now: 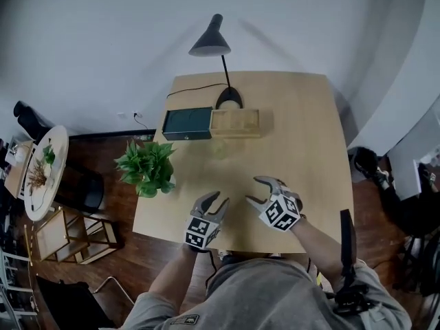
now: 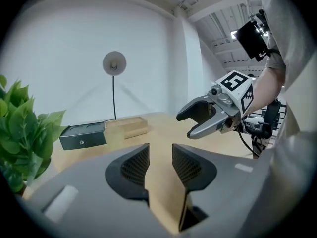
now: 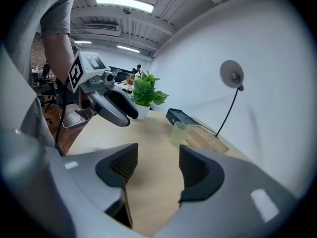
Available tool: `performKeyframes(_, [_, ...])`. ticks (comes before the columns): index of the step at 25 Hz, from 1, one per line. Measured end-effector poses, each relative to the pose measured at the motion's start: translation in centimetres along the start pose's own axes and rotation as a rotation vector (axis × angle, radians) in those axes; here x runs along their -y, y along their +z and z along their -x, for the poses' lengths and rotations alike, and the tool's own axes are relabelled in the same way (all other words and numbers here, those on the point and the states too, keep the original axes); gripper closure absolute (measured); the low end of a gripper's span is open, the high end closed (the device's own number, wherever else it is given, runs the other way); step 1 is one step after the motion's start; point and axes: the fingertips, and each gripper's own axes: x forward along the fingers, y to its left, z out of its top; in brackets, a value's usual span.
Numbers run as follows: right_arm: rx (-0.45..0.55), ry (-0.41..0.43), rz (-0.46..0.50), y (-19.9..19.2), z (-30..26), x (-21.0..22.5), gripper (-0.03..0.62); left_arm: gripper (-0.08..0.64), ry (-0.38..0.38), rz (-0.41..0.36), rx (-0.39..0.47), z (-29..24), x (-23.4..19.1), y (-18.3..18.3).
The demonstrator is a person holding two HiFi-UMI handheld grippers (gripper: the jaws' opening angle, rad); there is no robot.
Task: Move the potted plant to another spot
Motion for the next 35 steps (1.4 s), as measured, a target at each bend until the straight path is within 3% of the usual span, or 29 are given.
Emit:
performKeyframes(4, [0.029,-0.056,-0.044,-1.5,4.1,1.6,0.377,0.476,-0.009,0.029,0.027,-1.9,2.9,1.7])
performKeyframes(9, [0.097,-0.092,-0.128,-2.5,8.3,2.2,0.507,0.560,-0.002,0.035,0.041,-3.1,6.2,3.0])
performKeyframes(12, [0.125,-0.097,-0.169,-2.7,9.8,2.0,0.585,0.560,-0.010,0.043,0.038,-3.3,7.6,3.4])
performKeyframes(21, [0.121,-0.142,-0.259,-2.3,11.2,-0.4,0.586,0.560,-0.134,0.097,0.041,-1.7,11.0,3.8])
performKeyframes(35, [0.104,-0.213,-0.298,-1.2,13.0,-2.6,0.586,0.560,-0.217,0.143,0.092,-0.4,12.8,4.0])
